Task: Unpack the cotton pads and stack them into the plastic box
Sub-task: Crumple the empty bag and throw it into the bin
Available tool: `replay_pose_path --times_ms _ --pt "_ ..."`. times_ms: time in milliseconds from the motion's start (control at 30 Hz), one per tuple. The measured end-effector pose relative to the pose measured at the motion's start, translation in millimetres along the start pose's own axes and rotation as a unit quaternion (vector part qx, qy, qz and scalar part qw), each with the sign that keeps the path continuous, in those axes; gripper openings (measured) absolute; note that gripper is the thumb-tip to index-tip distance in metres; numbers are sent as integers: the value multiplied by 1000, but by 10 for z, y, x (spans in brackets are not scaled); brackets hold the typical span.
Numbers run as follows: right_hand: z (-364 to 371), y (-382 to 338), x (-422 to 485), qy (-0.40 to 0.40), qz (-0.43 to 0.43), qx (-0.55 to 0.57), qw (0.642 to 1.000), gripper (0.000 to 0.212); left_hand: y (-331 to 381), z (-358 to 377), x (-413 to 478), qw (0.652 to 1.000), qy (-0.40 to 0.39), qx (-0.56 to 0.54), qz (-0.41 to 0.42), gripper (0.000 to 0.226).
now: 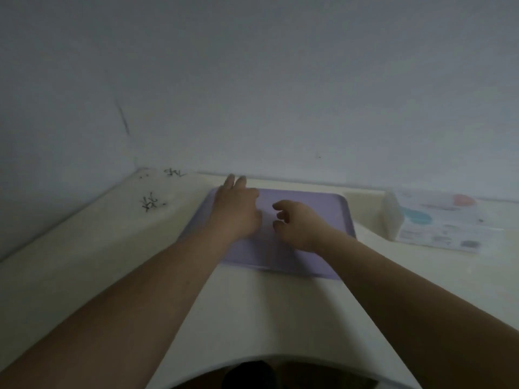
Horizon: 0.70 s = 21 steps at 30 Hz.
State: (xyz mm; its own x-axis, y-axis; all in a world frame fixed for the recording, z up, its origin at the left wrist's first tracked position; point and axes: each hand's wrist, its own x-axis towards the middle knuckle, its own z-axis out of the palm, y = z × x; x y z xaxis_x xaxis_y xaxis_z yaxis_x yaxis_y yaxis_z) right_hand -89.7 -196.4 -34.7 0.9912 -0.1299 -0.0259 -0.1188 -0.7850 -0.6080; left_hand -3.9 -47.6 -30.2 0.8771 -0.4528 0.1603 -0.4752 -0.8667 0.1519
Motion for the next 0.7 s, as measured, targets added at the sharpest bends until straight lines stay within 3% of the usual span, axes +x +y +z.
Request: replay_pose_path --times_ms 167,300,433,600,700 --pt "285 -437 222 -18 -23 45 999 46 -703 -180 -162 979 -40 74 -187 66" --pt "467 -601 264 -31 -47 54 997 41 -1200 -107 -258 960 -74 -50 -265 65" --pt "498 -645 271 -25 -62 56 996 36 -1457 20 -246 964 -80 0 -253 86" --pt "367 -625 263 -12 -66 55 996 26 -1547 34 -66 973 -101 12 -206 95" --pt "281 -604 251 -6 -58 56 997 27 -1524 2 12 977 -91 -29 -192 80"
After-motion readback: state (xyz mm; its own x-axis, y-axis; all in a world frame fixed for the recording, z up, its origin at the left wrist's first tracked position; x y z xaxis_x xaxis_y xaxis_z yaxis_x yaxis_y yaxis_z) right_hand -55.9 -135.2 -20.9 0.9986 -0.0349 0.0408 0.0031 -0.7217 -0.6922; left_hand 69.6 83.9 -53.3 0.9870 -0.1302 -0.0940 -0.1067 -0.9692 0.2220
